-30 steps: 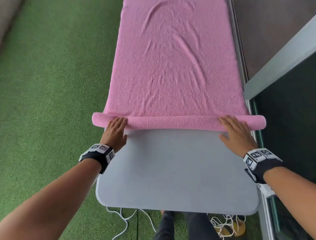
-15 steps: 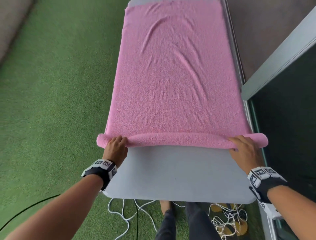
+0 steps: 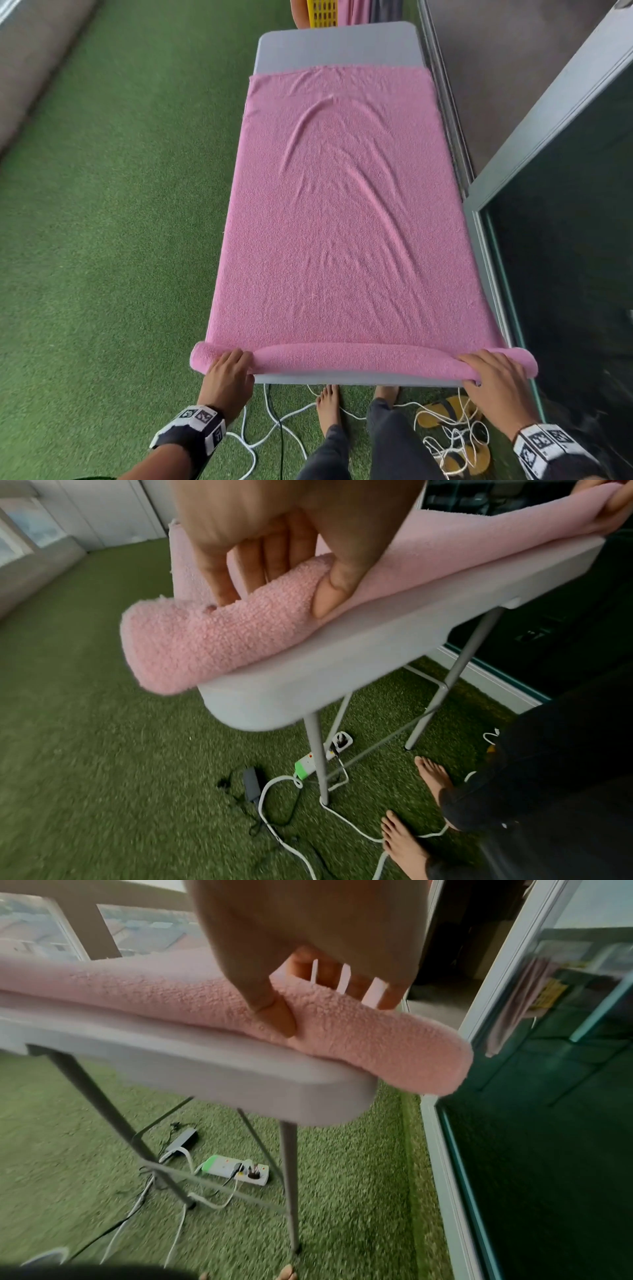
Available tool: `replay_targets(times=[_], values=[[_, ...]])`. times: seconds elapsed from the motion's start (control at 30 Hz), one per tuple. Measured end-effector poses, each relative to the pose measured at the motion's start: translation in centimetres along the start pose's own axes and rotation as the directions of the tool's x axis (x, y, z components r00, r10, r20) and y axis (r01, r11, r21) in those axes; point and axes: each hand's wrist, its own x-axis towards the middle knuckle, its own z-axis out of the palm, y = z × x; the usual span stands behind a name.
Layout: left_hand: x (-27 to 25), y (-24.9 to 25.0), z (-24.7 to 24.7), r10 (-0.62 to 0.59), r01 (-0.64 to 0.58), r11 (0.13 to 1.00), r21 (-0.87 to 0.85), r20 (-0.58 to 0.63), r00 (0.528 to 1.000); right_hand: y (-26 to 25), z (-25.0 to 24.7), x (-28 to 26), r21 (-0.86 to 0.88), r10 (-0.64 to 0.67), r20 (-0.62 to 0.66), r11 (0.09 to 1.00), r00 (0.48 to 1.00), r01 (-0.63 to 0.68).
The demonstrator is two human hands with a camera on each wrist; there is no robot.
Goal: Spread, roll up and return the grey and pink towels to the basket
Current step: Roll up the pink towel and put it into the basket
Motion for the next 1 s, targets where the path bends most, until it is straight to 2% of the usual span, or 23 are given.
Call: replay_targets(times=[0.1, 0.23, 0.33, 0.43, 0.5, 0.6, 0.73, 0.8, 0.87, 1.0], values=[[1.8, -0.5, -0.8, 0.033, -0.031, 0.999, 0.032, -0.041, 0.999, -0.1, -1.5, 2.3, 0.008, -0.030, 0.048, 1.000, 0.998, 0.029], [4.9, -1.3, -0.9, -0.076, 0.081, 0.994, 0.075, -0.071, 0.995, -0.1, -2.7, 5.6, 0.096, -0.054, -0.125, 0.993, 0.991, 0.066], [4.8, -1.1, -0.1, -0.038, 0.037, 0.997, 0.061, 0.014, 0.999, -0.1, -1.5, 5.7, 0.065, -0.105, -0.014, 0.992, 0.994, 0.106], [5.4, -1.2, -0.1, -0.016, 0.008, 0.992, 0.123, 0.066, 0.998, -0.1, -1.4, 6.2, -0.015, -0.068, 0.032, 0.998, 0.997, 0.069], [7.0, -1.2, -0.8, -0.037, 0.026, 0.987, 0.160, 0.068, 0.997, -0.8, -2.5, 7.7, -0.049, -0.014, 0.044, 0.999, 0.999, 0.016], [10.2, -0.9, -2.9, -0.032, 0.027, 0.977, 0.210, 0.016, 0.999, -1.6, -4.5, 10.8, -0.119, -0.007, 0.051, 0.993, 0.999, 0.013], [13.2, -1.2, -4.1, -0.087, 0.091, 0.990, 0.108, -0.036, 0.996, -1.8, -5.1, 13.4, -0.019, 0.016, -0.028, 1.000, 0.999, -0.017], [13.3, -1.5, -3.6, -0.063, 0.057, 0.988, 0.144, 0.035, 0.997, -2.0, -4.6, 13.3, 0.000, -0.012, 0.062, 1.000, 0.998, 0.012], [12.9, -1.6, -2.8, -0.017, -0.003, 0.980, 0.199, 0.097, 0.995, -2.0, -4.1, 12.8, -0.052, -0.011, 0.135, 0.998, 0.991, 0.018], [14.0, -1.3, -3.4, -0.031, 0.001, 0.965, 0.264, 0.110, 0.993, -1.9, -3.1, 12.7, -0.089, -0.010, 0.038, 0.996, 0.999, 0.014]])
